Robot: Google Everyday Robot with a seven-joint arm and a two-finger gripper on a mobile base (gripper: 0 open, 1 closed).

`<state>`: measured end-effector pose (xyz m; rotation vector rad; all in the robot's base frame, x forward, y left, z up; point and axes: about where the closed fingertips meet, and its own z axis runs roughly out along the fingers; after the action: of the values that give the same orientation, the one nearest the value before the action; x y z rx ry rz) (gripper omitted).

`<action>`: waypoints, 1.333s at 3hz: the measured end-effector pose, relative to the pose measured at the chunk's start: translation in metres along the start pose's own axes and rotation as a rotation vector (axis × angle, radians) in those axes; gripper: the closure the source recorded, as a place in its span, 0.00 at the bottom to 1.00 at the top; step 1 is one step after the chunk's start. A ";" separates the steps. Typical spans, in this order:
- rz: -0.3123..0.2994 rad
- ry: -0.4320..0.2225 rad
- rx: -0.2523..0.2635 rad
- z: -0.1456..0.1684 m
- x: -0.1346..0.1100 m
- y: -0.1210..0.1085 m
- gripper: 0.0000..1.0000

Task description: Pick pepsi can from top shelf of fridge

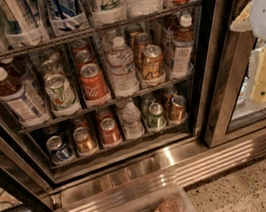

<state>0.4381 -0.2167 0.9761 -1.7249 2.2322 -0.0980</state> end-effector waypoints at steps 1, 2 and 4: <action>0.000 0.000 0.000 0.000 0.000 0.000 0.00; 0.010 -0.030 0.000 0.006 -0.008 0.005 0.00; 0.158 -0.087 -0.037 0.032 -0.067 0.017 0.00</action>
Offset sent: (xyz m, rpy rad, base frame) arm -0.0044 0.0219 -0.0175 0.0720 0.0046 -0.0052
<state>0.4463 -0.1442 0.9554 -1.5334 2.3090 0.0530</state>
